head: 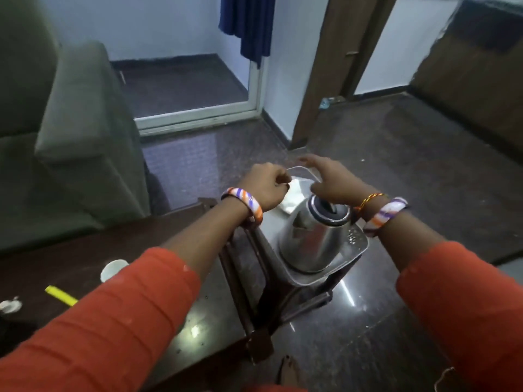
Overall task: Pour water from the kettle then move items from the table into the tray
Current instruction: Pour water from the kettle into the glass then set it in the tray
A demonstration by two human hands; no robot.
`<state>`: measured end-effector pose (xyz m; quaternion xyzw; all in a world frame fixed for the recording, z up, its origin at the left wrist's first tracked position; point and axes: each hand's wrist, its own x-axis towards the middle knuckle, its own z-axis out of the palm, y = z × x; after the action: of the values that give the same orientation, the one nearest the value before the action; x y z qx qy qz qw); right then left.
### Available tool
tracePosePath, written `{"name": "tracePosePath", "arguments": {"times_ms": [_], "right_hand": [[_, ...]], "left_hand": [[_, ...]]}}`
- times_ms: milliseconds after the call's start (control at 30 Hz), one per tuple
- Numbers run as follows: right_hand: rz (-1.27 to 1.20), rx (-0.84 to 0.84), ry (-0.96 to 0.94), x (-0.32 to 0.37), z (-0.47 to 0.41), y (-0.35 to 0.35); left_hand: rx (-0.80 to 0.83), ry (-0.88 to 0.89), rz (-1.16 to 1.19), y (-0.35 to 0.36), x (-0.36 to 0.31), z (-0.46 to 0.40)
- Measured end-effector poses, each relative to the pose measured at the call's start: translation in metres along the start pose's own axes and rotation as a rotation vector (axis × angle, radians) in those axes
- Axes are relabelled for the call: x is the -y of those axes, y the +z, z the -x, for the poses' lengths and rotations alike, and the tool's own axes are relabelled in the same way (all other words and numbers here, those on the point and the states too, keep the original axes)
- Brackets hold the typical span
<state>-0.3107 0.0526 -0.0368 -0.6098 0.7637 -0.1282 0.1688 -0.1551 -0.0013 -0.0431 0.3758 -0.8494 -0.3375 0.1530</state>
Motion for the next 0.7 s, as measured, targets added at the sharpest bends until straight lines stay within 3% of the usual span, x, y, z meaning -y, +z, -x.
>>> {"name": "tracePosePath", "arguments": {"times_ms": [100,233,467,700], "right_hand": [[0.193,0.176,0.116,-0.066,-0.004,-0.020],[0.202,0.411,0.202,-0.123,-0.004,-0.013],[0.135,0.405,0.000,-0.167,-0.030,0.001],[-0.023,0.484,-0.042,-0.164,-0.030,0.006]], "left_hand": [[0.054,-0.007,-0.035,0.022,-0.017,-0.026],[0.110,-0.053,-0.083,0.049,-0.022,-0.048],[0.097,-0.198,-0.071,0.079,-0.014,-0.064],[0.028,-0.280,-0.071,0.070,-0.010,-0.059]]}}
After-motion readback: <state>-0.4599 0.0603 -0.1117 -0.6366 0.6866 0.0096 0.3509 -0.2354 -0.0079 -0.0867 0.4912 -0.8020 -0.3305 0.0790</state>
